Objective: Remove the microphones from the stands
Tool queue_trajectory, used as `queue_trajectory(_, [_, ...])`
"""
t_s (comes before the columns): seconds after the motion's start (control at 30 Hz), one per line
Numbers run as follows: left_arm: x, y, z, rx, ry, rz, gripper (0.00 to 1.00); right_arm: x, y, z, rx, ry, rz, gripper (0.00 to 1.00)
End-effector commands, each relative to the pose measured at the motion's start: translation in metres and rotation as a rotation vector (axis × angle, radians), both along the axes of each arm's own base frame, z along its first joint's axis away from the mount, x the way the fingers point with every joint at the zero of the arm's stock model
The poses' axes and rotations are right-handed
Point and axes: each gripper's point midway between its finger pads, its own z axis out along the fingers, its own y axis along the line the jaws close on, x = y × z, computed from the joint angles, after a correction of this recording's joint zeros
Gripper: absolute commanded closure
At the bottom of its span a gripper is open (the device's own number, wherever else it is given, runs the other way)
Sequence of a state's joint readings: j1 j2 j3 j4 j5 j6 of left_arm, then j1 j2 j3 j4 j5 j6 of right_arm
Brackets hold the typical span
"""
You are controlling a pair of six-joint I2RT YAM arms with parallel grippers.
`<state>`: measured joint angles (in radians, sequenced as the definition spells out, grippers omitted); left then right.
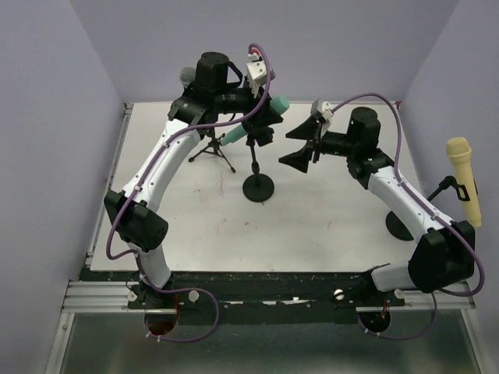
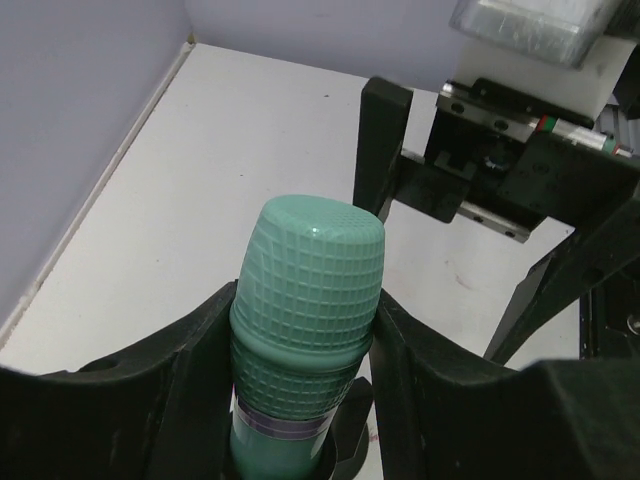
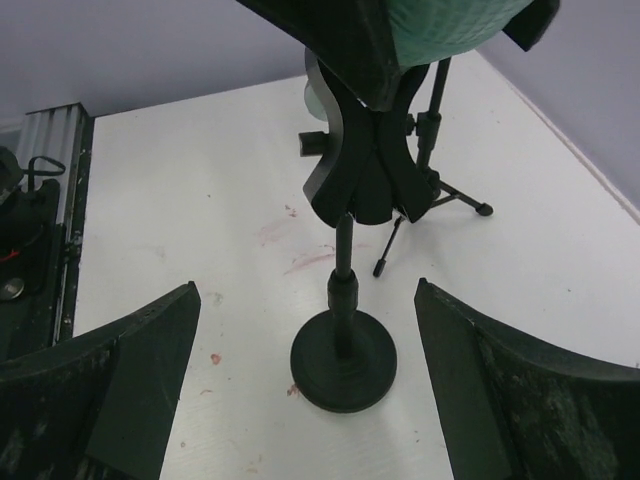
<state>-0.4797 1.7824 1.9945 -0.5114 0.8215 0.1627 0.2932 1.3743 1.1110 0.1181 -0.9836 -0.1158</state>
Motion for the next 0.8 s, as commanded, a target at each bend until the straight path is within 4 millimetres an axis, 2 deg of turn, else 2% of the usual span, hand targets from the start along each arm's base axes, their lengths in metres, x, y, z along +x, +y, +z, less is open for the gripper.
queue_trajectory(0.0, [-0.033,-0.007,0.011,-0.059,0.132,-0.093,0.82,0.007,0.015,0.006,0.020,-0.110,0.078,0.04])
queue_trajectory(0.33, [-0.035,0.000,0.012,-0.033,0.084,-0.121,0.83,0.024,0.030,0.011,0.096,-0.101,0.122,0.04])
queue_trajectory(0.63, [-0.024,0.001,0.018,-0.042,0.062,-0.091,0.83,0.008,0.057,0.016,0.155,-0.029,0.207,0.05])
queue_trajectory(0.77, [-0.023,0.001,0.020,-0.050,0.061,-0.086,0.83,0.014,0.060,0.013,0.171,-0.004,0.169,0.07])
